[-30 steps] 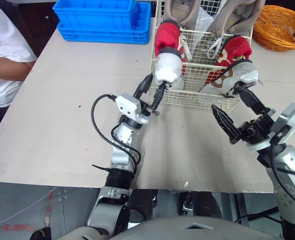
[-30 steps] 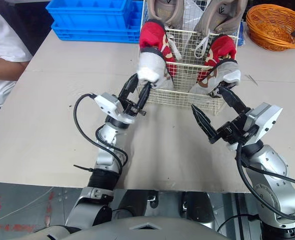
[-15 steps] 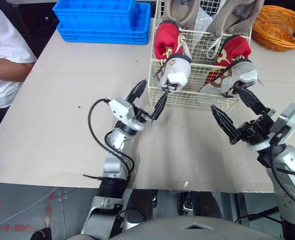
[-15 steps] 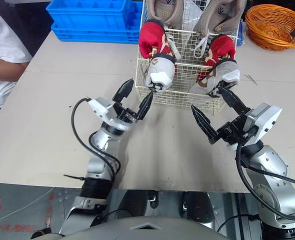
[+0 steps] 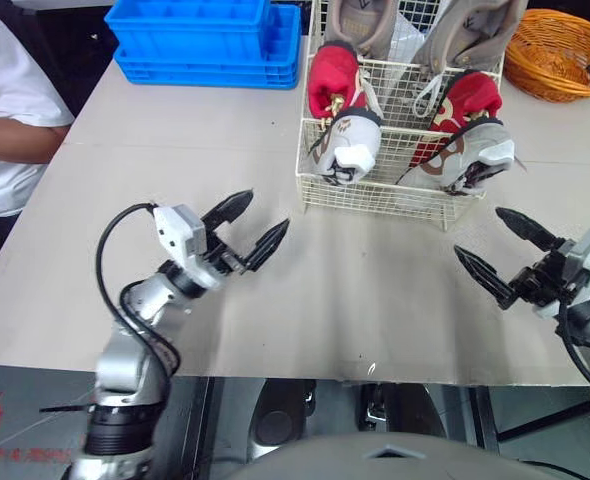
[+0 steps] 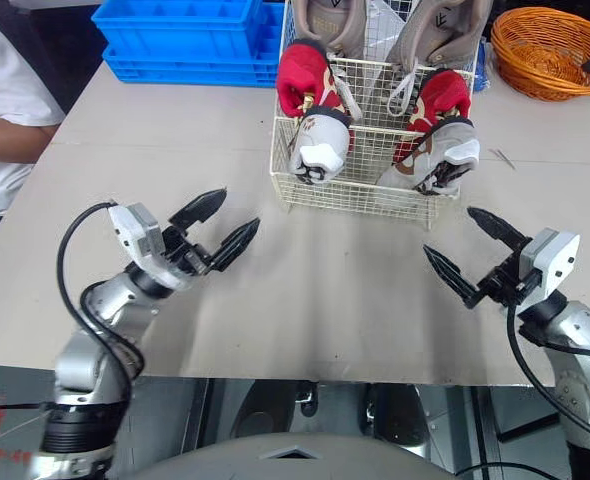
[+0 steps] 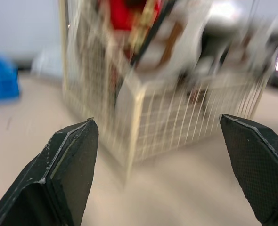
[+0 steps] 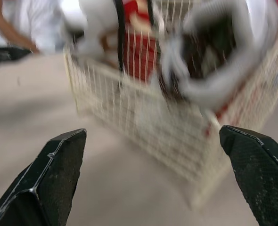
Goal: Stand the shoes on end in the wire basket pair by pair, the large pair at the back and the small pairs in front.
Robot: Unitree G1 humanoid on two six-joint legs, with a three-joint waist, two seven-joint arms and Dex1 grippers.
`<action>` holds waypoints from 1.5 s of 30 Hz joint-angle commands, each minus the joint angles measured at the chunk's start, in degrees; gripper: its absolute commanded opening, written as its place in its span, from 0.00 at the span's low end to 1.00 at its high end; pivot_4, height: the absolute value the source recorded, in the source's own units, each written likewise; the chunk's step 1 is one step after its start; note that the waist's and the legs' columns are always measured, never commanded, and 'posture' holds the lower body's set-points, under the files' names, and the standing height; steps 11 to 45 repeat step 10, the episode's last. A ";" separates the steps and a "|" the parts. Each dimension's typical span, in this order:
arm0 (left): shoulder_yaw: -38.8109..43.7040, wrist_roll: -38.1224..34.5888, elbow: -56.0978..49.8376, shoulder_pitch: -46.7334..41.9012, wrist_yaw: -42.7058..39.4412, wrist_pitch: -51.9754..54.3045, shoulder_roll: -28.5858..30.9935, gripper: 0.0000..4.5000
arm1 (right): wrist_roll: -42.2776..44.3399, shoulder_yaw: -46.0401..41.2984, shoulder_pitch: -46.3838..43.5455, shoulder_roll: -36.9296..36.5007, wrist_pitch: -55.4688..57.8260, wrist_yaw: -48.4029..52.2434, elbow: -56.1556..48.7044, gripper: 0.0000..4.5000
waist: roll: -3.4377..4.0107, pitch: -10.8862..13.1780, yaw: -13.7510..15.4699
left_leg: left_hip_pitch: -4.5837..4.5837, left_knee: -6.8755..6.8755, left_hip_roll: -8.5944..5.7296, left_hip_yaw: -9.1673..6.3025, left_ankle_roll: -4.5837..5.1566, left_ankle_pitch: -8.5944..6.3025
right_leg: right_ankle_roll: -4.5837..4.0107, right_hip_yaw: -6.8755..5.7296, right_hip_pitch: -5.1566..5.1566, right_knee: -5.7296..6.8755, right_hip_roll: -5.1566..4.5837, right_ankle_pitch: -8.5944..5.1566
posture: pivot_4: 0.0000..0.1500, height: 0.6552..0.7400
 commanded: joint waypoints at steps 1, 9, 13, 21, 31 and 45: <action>2.74 0.23 -1.43 0.72 -0.73 2.56 2.60 0.98 | -1.04 -1.66 0.28 -2.62 -2.78 5.87 4.38 1.00 | 0.03 0.02 0.07 | 0.00 -0.01 0.00 0.00 0.00 0.00 | 0.00 0.00 0.00 -0.02 0.00 0.00 | 1.00 0.36; 3.36 0.17 -1.21 1.03 -2.97 8.90 6.26 0.98 | -1.94 -1.14 -2.23 -5.91 -3.31 12.93 12.48 1.00 | 0.07 0.03 0.05 | -0.01 -0.02 0.01 0.00 -0.01 -0.01 | 0.00 0.00 -0.01 -0.01 -0.02 0.00 | 1.00 0.36; 3.42 -0.11 -1.27 1.09 -3.40 9.70 6.54 0.98 | -1.86 -1.28 -2.63 -5.86 -3.19 13.07 12.76 1.00 | 0.07 0.03 0.05 | -0.01 -0.03 0.01 0.00 -0.01 -0.01 | 0.00 0.01 -0.01 -0.01 -0.03 0.00 | 1.00 0.36; 3.42 -0.11 -1.27 1.09 -3.40 9.70 6.54 0.98 | -1.86 -1.28 -2.63 -5.86 -3.19 13.07 12.76 1.00 | 0.07 0.03 0.05 | -0.01 -0.03 0.01 0.00 -0.01 -0.01 | 0.00 0.01 -0.01 -0.01 -0.03 0.00 | 1.00 0.36; 3.42 -0.11 -1.27 1.09 -3.40 9.70 6.54 0.98 | -1.86 -1.28 -2.63 -5.86 -3.19 13.07 12.76 1.00 | 0.07 0.03 0.05 | -0.01 -0.03 0.01 0.00 -0.01 -0.01 | 0.00 0.01 -0.01 -0.01 -0.03 0.00 | 1.00 0.36; 3.42 -0.11 -1.27 1.09 -3.40 9.70 6.54 0.98 | -1.86 -1.28 -2.63 -5.86 -3.19 13.07 12.76 1.00 | 0.07 0.03 0.05 | -0.01 -0.03 0.01 0.00 -0.01 -0.01 | 0.00 0.01 -0.01 -0.01 -0.03 0.00 | 1.00 0.36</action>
